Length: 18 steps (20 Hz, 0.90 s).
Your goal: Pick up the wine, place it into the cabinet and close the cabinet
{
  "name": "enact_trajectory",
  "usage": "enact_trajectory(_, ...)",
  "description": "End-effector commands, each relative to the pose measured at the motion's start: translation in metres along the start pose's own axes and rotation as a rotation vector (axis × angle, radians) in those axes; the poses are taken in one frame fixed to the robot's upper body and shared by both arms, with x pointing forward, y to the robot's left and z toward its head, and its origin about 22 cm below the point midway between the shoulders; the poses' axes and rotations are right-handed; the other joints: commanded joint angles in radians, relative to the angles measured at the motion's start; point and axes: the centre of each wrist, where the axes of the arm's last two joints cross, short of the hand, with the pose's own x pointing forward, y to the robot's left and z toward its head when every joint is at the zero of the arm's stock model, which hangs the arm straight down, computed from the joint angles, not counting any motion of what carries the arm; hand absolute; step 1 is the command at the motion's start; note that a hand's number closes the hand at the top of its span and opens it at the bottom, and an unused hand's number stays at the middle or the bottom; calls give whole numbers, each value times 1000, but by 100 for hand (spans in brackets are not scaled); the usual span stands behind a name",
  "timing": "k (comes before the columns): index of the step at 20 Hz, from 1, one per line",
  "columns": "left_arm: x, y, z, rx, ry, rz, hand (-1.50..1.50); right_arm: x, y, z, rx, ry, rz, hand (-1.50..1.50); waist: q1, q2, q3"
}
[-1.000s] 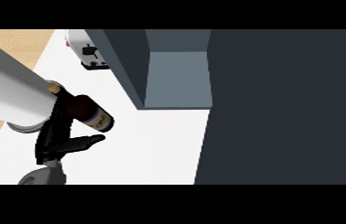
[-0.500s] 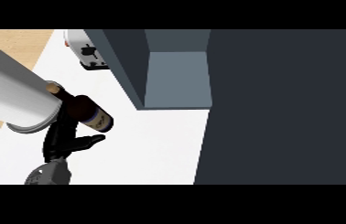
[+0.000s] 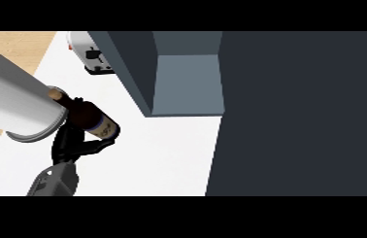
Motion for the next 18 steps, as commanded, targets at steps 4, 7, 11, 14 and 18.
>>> enact_trajectory(4,1,-9,-19,-46,-18,119,150,3,1,25,53,25,-57,-150,-1,2,0)
enact_trajectory(7,4,-1,-19,-94,-45,34,150,14,2,25,74,10,-58,-150,-1,-1,0)
enact_trajectory(11,10,-19,-28,-178,-154,-107,150,6,1,28,72,10,-47,-150,-8,-1,0)
enact_trajectory(14,-1,-38,-25,-184,-183,-129,150,13,-7,22,56,15,-41,-150,-3,-1,0)
enact_trajectory(18,-31,-52,5,-227,-246,-90,150,7,-3,23,51,31,-53,-150,2,-1,0)
